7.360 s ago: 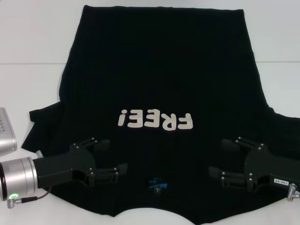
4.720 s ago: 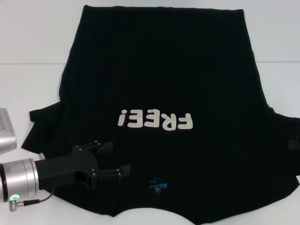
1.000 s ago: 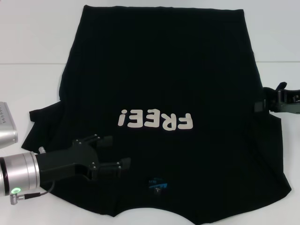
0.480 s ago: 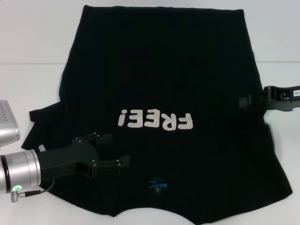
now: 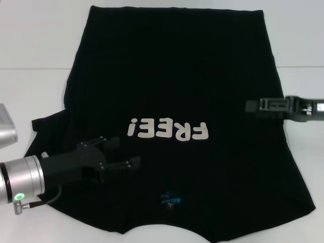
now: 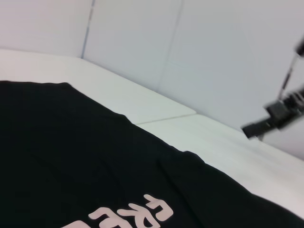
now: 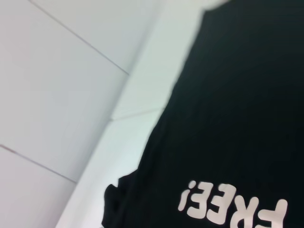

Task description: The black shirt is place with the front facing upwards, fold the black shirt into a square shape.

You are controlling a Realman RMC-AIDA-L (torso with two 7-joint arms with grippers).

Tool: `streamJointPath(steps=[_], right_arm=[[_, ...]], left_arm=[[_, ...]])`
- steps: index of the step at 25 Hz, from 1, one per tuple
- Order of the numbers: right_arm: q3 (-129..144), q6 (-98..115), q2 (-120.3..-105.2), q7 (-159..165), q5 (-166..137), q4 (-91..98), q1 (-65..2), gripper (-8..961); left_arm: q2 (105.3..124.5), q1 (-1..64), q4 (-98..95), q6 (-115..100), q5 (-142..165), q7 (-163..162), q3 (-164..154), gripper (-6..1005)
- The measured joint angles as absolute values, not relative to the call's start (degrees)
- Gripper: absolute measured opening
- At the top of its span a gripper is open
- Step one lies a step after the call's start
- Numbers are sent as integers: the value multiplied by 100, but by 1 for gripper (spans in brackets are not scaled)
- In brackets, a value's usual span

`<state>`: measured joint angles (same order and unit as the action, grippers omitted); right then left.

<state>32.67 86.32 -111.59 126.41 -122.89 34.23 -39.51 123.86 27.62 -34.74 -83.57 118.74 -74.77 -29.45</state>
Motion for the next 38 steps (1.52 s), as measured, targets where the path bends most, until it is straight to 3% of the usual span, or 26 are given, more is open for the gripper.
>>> streamJointPath(steps=[2, 5, 11, 14, 24, 38], right_arm=[[3275, 8725, -11200, 11947, -11982, 3367, -3721, 621], [3294, 8991, -11379, 10289, -11717, 3336, -3293, 769], [3291, 9059, -11874, 7329, -11706, 3332, -2673, 890], [3301, 8992, -11994, 6160, -11706, 3109, -2536, 930], [3331, 8487, -11994, 5139, -11730, 2446, -2670, 931], [3494, 8336, -11998, 5062, -11742, 2280, -2742, 928]], left_arm=[[12357, 2766, -3492, -8357, 11824, -7882, -2900, 858], [12261, 2806, -3554, -8378, 11806, -8669, -2642, 857], [11964, 2852, -3881, -8558, 11975, -10467, -2295, 855], [11849, 2857, -4186, -8533, 12206, -11335, -2214, 853], [11553, 3198, -4422, -7843, 13702, -13227, -1702, 849], [11584, 3398, -4084, -6526, 13841, -13012, -2321, 844]])
